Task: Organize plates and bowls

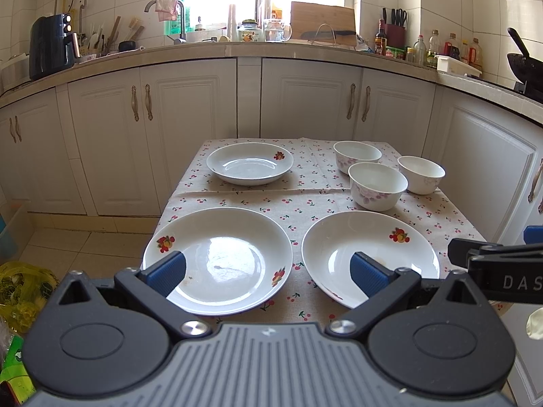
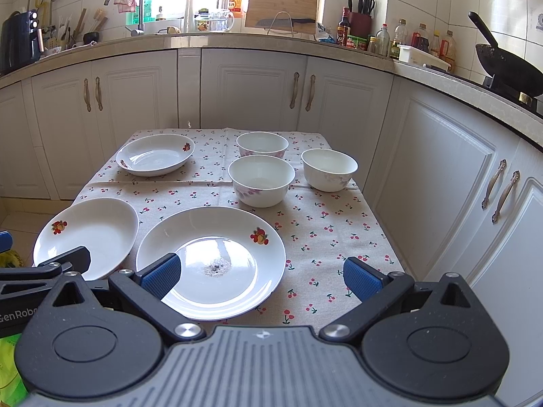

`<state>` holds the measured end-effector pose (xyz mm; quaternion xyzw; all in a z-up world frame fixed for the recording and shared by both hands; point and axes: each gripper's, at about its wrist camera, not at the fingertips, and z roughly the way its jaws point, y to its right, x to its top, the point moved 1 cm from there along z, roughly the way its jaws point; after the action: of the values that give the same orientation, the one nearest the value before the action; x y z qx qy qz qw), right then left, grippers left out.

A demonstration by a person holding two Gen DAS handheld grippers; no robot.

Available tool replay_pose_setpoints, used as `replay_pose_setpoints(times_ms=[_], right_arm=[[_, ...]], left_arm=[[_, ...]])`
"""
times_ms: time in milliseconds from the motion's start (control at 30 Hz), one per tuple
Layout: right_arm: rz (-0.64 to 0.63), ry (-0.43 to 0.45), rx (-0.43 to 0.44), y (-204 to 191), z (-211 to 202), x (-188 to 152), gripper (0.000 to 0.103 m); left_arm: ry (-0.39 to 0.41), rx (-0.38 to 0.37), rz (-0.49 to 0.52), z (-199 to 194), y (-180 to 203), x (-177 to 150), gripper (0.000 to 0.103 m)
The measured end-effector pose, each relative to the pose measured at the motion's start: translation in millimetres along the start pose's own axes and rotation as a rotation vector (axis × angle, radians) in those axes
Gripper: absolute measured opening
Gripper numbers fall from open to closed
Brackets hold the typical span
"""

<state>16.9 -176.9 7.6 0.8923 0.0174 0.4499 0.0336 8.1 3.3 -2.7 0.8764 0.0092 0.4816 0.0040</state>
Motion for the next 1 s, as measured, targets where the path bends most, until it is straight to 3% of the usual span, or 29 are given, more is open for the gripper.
replay_pose_setpoints(times_ms=[600,1000], right_arm=[[-0.003,-0.002,0.004,0,2,2,0.103],[-0.060,0.030,0.038,1,20,25,0.103]], left_arm=[[0.005,-0.005,0.002,7,0,1,0.102],[0.050,-0.063,0.040,21,-13,13,0.102]])
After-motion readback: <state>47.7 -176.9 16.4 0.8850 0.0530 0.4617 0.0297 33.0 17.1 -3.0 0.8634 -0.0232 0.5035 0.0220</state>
